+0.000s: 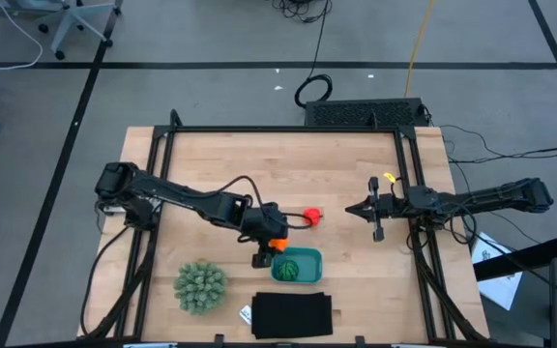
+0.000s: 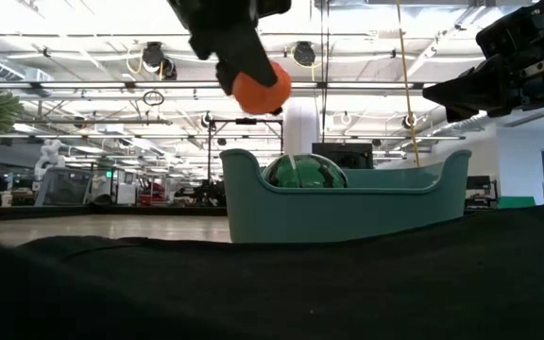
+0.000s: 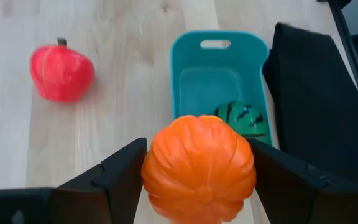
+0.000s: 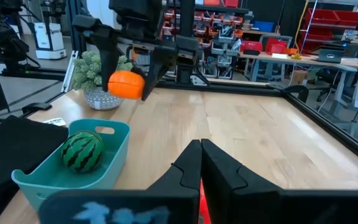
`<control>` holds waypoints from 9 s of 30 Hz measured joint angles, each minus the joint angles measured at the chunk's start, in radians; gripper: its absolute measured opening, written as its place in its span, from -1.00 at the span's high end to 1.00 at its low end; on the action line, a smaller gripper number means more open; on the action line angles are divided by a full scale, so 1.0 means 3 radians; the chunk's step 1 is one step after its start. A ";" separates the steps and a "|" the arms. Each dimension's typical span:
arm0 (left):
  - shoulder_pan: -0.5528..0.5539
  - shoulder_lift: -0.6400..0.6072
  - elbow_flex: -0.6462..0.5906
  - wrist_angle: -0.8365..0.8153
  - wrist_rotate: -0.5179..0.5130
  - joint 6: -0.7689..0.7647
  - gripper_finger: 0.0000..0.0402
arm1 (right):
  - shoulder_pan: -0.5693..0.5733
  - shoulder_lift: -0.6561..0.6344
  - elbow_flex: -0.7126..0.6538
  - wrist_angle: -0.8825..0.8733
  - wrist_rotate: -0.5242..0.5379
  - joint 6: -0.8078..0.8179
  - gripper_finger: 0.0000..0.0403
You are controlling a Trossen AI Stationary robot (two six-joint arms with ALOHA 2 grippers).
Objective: Pick and placing Produce into tupperware
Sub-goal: Put the orange pumpkin into the blue bin, then put the red apple into the blue bin
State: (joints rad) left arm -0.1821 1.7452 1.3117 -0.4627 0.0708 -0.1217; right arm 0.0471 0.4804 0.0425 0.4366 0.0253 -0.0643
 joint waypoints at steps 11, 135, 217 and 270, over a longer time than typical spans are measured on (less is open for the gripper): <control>-0.0018 0.0538 0.0677 0.0049 0.0012 0.0407 -0.30 | 0.0000 0.0020 -0.0001 0.0004 0.0000 -0.0006 1.00; -0.0194 0.1504 0.0900 0.0730 0.0147 0.1092 -0.47 | 0.0001 0.0051 -0.0001 0.0025 0.0000 -0.0086 1.00; 0.0294 -0.2091 -0.1876 0.2082 -0.0603 0.0899 1.00 | 0.0000 0.0085 -0.0001 0.0101 0.0000 -0.0051 1.00; 0.0562 -0.4484 -0.4246 0.2953 -0.0766 0.1085 1.00 | 0.0001 0.0015 -0.0001 0.0430 0.0000 0.0107 1.00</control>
State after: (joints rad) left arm -0.0135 0.3999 0.0380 0.4232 -0.1589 0.2037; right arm 0.0474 0.4848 0.0422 0.5657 0.0254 -0.0321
